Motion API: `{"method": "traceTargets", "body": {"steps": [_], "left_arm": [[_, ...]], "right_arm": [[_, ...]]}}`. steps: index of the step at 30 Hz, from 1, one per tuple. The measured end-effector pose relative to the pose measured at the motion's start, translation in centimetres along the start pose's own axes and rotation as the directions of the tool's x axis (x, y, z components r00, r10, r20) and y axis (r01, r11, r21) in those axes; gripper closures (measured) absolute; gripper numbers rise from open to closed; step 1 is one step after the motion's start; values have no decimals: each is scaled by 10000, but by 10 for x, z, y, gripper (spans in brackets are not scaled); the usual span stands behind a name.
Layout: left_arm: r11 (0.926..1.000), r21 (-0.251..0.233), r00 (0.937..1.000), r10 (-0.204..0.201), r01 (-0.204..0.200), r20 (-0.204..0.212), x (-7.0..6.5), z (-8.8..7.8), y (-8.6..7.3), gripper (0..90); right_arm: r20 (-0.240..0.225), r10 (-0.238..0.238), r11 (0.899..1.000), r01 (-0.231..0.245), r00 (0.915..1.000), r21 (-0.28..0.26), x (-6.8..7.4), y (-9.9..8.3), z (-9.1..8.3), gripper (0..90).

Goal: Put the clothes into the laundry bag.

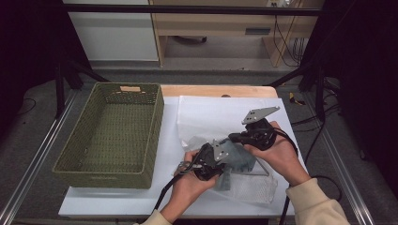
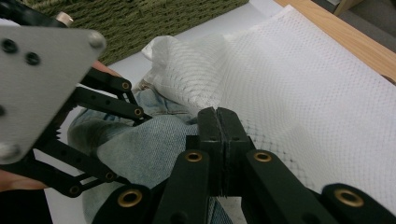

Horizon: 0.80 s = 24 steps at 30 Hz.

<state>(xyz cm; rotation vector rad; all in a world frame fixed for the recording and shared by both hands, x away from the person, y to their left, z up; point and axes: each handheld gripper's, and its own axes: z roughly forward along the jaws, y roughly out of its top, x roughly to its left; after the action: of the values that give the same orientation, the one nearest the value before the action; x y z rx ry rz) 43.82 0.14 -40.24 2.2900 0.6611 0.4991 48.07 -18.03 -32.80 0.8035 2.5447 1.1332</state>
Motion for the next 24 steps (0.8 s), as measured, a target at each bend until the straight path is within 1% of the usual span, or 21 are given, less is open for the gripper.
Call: {"method": "traceTargets", "body": {"steps": [1, 2, 5, 7, 8, 10, 12, 15, 18, 20, 21, 22, 23, 24], "left_arm": [[9999, -113, 10000, -70, 70, -10, -1, -2, 1, 602], [9999, -84, 10000, -55, 55, 9, -1, -4, 3, 602], [9985, -365, 9990, -402, 409, 194, 0, -7, 6, 602], [9973, -494, 9981, -530, 544, 302, 1, -7, 9, 601], [9970, -516, 9979, -565, 581, 312, 1, -5, 10, 601], [9969, -546, 9983, -549, 558, 178, 2, 0, 12, 600], [9957, -690, 9980, -614, 624, 165, 4, 7, 12, 599], [9934, -742, 9961, -861, 872, 176, 7, 19, 13, 593], [9895, -962, 9942, -1074, 1080, 106, 9, 28, 13, 563], [9817, -1332, 9906, -1368, 1364, 62, 11, 36, 13, 515], [9787, -1501, 9897, -1427, 1402, -57, 11, 39, 13, 463], [9774, -1627, 9903, -1385, 1353, -83, 11, 40, 13, 426], [9744, -1821, 9907, -1358, 1323, -70, 10, 40, 13, 404], [9695, -2147, 9925, -1224, 1182, -62, 9, 38, 13, 396]], "right_arm": [[-4, 2, 10000, -2, 10000, 10, 0, 0, 0, 898], [-20, 20, 10000, -20, 10000, -37, 0, 0, 0, 898], [-83, 147, 9995, -149, 9999, -283, 0, 2, -1, 898], [-117, 256, 9990, -260, 9996, -370, -1, 3, -3, 898], [-113, 260, 9988, -264, 9996, -412, -1, 3, -4, 898], [-151, 339, 9981, -347, 9993, -518, -2, 2, -5, 898], [-235, 457, 9972, -470, 9987, -579, -3, 1, -7, 898], [-285, 564, 9962, -581, 9980, -644, -4, -2, -8, 898], [-305, 678, 9953, -697, 9972, -668, -5, -6, -7, 898], [-326, 817, 9939, -839, 9961, -714, -6, -8, -6, 898], [-298, 815, 9936, -836, 9962, -764, -8, -10, -4, 898], [-211, 883, 9935, -896, 9959, -702, -9, -11, -2, 898], [-35, 947, 9935, -947, 9955, -633, -12, -14, 1, 898], [48, 1051, 9926, -1046, 9944, -623, -14, -15, 2, 898]]}}
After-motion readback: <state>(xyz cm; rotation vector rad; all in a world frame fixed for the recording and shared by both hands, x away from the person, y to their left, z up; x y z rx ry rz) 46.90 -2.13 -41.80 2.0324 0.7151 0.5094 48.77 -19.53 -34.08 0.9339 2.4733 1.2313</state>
